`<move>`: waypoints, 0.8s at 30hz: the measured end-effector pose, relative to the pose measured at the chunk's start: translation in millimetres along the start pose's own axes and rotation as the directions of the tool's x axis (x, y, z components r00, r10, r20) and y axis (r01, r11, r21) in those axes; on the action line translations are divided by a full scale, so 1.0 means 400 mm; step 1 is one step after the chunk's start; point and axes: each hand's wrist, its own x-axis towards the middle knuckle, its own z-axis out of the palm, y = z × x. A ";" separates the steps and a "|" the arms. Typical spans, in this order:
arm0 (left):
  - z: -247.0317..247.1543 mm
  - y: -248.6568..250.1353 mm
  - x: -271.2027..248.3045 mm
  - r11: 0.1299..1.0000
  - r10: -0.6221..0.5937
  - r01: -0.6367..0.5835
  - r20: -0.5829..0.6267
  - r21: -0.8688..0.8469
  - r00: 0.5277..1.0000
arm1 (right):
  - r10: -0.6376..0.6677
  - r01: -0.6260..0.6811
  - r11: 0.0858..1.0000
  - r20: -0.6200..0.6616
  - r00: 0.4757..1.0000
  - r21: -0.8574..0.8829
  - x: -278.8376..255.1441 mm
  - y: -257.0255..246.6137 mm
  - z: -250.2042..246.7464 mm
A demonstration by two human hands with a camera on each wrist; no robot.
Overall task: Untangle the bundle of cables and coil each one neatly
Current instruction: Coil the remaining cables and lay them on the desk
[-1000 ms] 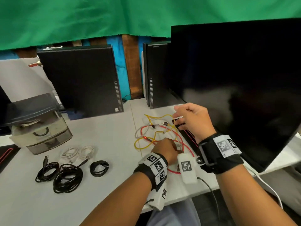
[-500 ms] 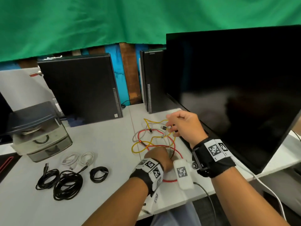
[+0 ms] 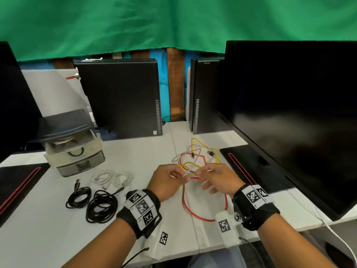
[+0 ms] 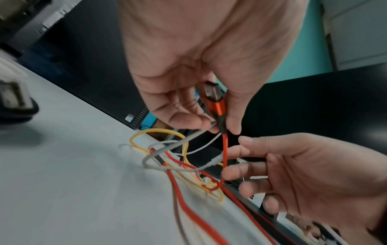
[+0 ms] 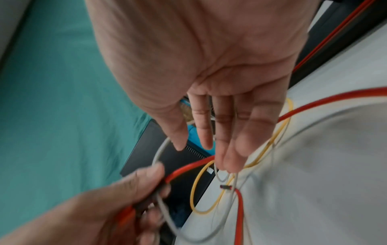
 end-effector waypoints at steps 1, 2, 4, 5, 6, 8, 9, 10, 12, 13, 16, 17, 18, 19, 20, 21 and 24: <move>-0.007 0.007 0.005 0.999 0.020 -0.021 -0.030 -0.035 0.999 | -0.012 0.012 1.000 0.026 1.000 -0.018 -0.003 -0.005 0.014; -0.016 0.018 0.008 0.997 0.027 -0.030 -0.057 -0.068 0.998 | -0.025 0.027 0.999 0.056 0.998 -0.039 -0.005 -0.011 0.028; -0.033 0.050 0.013 0.990 0.054 -0.066 -0.096 -0.128 0.994 | -0.040 0.053 0.993 0.120 0.992 -0.106 -0.009 -0.018 0.050; -0.043 0.067 0.015 0.984 0.080 -0.096 -0.111 -0.147 0.991 | -0.047 0.066 0.989 0.142 0.989 -0.135 -0.011 -0.022 0.056; -0.055 0.083 0.015 0.981 0.107 -0.126 -0.130 -0.149 0.986 | -0.044 0.069 0.984 0.150 0.988 -0.164 -0.008 -0.020 0.053; -0.086 0.117 0.014 0.976 0.149 -0.174 -0.183 -0.129 0.972 | -0.033 0.061 0.967 0.116 0.993 -0.248 0.003 0.000 0.026; -0.106 0.129 0.013 0.973 0.164 -0.195 -0.215 -0.127 0.963 | -0.033 0.045 0.951 0.043 0.999 -0.306 0.016 0.016 0.003; -0.127 0.141 0.013 0.968 0.176 -0.214 -0.250 -0.133 0.952 | -0.030 0.001 0.921 -0.068 0.997 -0.390 0.029 0.031 -0.028; -0.169 0.154 0.010 0.959 0.198 -0.249 -0.310 -0.134 0.930 | -0.036 -0.112 0.846 -0.266 0.963 -0.521 0.040 0.055 -0.097; -0.185 0.157 0.011 0.958 0.216 -0.264 -0.328 -0.111 0.920 | -0.030 -0.139 0.852 -0.313 0.949 -0.504 0.042 0.058 -0.123; -0.208 0.162 0.007 0.956 0.258 -0.289 -0.329 -0.048 0.908 | -0.065 -0.077 0.902 -0.311 0.948 -0.424 0.041 0.032 -0.158; -0.208 0.166 0.006 0.953 0.265 -0.297 -0.325 -0.055 0.908 | -0.114 -0.018 0.904 -0.281 0.953 -0.427 0.040 0.017 -0.158; -0.204 0.174 0.005 0.950 0.272 -0.307 -0.320 -0.063 0.907 | -0.157 0.045 0.905 -0.235 0.959 -0.423 0.037 0.004 -0.151; -0.199 0.185 0.004 0.946 0.284 -0.319 -0.315 -0.063 0.906 | -0.200 0.111 0.905 -0.180 0.963 -0.412 0.031 -0.012 -0.136; -0.194 0.201 0.001 0.942 0.300 -0.332 -0.304 -0.058 0.904 | -0.238 0.166 0.903 -0.138 0.961 -0.397 0.023 -0.028 -0.117; -0.187 0.218 -0.001 0.937 0.311 -0.343 -0.289 -0.065 0.905 | -0.279 0.220 0.897 -0.105 0.955 -0.383 0.014 -0.042 -0.098; -0.170 0.280 -0.012 0.926 0.289 -0.335 -0.244 -0.175 0.926 | -0.358 0.318 0.860 -0.028 0.933 -0.399 -0.017 -0.083 -0.032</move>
